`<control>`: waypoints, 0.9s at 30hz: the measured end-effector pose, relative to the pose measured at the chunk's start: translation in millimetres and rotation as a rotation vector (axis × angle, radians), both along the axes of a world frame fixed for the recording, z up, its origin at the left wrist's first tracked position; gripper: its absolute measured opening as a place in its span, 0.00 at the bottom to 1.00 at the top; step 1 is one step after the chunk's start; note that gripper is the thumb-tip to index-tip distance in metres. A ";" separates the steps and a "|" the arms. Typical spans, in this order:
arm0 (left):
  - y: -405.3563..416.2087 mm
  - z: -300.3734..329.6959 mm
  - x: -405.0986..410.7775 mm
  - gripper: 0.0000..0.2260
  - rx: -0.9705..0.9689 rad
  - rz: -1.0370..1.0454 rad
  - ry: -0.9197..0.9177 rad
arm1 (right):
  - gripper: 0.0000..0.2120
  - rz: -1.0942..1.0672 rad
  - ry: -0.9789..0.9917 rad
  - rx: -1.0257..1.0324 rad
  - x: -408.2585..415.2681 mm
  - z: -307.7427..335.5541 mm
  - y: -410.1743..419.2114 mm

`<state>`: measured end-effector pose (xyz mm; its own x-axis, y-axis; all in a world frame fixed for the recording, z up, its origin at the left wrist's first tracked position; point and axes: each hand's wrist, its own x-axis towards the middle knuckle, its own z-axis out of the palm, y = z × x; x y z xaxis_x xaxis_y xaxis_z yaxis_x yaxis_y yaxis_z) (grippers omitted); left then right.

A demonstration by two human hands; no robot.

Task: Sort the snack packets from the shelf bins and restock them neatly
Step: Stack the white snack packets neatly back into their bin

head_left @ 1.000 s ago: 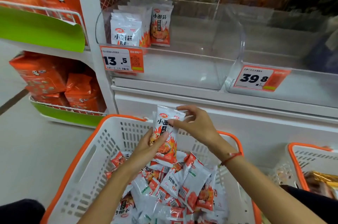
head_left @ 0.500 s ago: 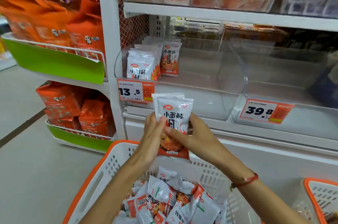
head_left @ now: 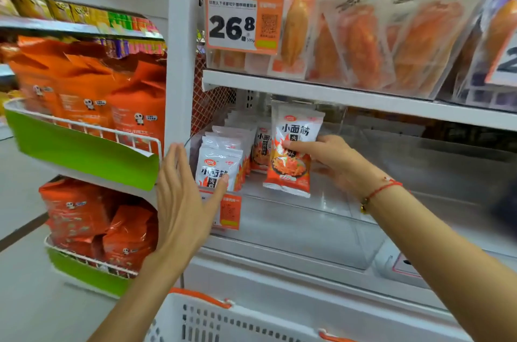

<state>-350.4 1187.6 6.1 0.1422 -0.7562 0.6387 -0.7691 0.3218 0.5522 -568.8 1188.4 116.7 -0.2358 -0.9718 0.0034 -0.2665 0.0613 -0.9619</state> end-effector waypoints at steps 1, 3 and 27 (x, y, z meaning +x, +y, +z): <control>-2.6 -3.4 -0.7 0.41 -0.015 0.020 -0.025 | 0.19 -0.007 0.035 0.020 -2.6 -4.1 -16.6; -5.2 -8.4 -1.2 0.41 -0.029 0.037 -0.032 | 0.20 0.017 0.089 0.066 -1.0 -14.7 -45.6; -6.4 -10.7 2.5 0.44 -0.001 0.056 -0.038 | 0.14 -0.074 0.291 -0.045 -4.5 -75.5 -147.3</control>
